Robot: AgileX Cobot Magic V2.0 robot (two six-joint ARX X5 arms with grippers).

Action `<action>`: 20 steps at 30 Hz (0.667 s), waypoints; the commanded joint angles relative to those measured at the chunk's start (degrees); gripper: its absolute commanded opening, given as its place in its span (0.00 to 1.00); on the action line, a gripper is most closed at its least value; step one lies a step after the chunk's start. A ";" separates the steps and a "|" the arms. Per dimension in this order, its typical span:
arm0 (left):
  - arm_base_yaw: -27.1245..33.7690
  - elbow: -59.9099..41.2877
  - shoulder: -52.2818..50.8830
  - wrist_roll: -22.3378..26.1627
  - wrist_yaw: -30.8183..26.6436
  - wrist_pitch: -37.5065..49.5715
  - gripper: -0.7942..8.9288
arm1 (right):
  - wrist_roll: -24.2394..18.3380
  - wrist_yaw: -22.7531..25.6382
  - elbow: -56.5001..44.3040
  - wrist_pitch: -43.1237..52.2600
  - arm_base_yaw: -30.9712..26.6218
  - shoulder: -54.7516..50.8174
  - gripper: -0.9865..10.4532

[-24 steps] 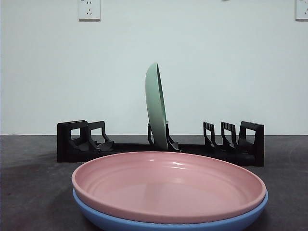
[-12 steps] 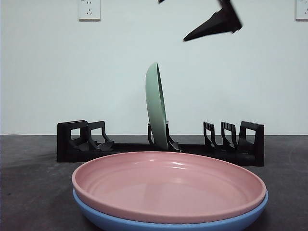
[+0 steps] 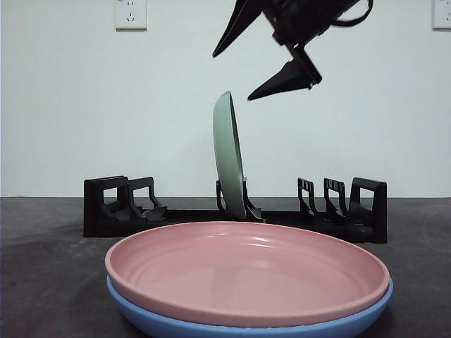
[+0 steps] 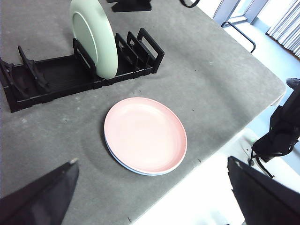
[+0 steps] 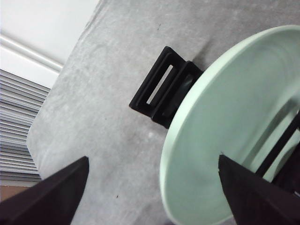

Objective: Place the plate

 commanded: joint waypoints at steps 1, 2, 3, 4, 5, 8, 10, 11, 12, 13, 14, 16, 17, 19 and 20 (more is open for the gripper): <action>-0.46 1.27 -0.02 0.44 -0.13 0.79 0.58 | -0.13 -0.07 1.55 1.92 0.24 2.49 0.47; -0.46 1.27 -0.02 0.42 -0.11 0.79 0.58 | 0.28 -0.11 1.55 2.47 0.24 3.06 0.47; -0.46 1.27 -0.02 0.42 -0.11 0.79 0.58 | 0.59 -0.13 1.55 2.95 0.24 3.58 0.47; -0.46 1.27 -0.02 0.42 -0.11 0.79 0.58 | 0.72 -0.09 1.55 3.08 0.24 3.98 0.47; -0.46 1.27 -0.02 0.42 -0.11 0.79 0.58 | 0.81 -0.13 1.55 3.48 0.24 4.55 0.46; -0.46 1.27 -0.02 0.39 -0.11 0.79 0.58 | 0.85 -0.09 1.53 3.96 0.24 5.60 0.39; -0.46 1.27 -0.02 0.37 -0.11 0.79 0.58 | 0.90 -0.17 1.53 4.44 0.28 6.14 0.37; -0.46 1.27 -0.02 0.37 -0.11 0.79 0.58 | 0.90 -0.26 1.53 4.72 0.37 6.38 0.35; -0.46 1.27 -0.02 0.39 -0.11 0.77 0.58 | 0.87 -0.20 1.53 4.81 0.35 6.43 0.32; -0.46 1.27 -0.02 0.39 -0.11 0.77 0.58 | 0.87 -0.20 1.53 5.16 0.35 6.58 0.27; -0.46 1.27 -0.02 0.39 -0.11 0.79 0.58 | 0.87 -0.20 1.53 5.60 0.37 6.73 0.22; -0.46 1.27 -0.02 0.37 -0.11 0.79 0.58 | 0.87 -0.09 1.53 5.79 0.37 6.73 0.15; -0.46 1.27 -0.02 0.39 -0.11 0.79 0.58 | 0.87 -0.07 1.53 5.81 0.35 6.73 0.12; -0.46 1.27 -0.02 0.39 -0.11 0.74 0.58 | 0.90 -0.11 1.53 5.79 0.35 6.73 0.10; -0.46 1.27 -0.02 0.37 -0.11 0.74 0.58 | 1.11 -0.09 1.53 5.73 0.35 6.73 0.10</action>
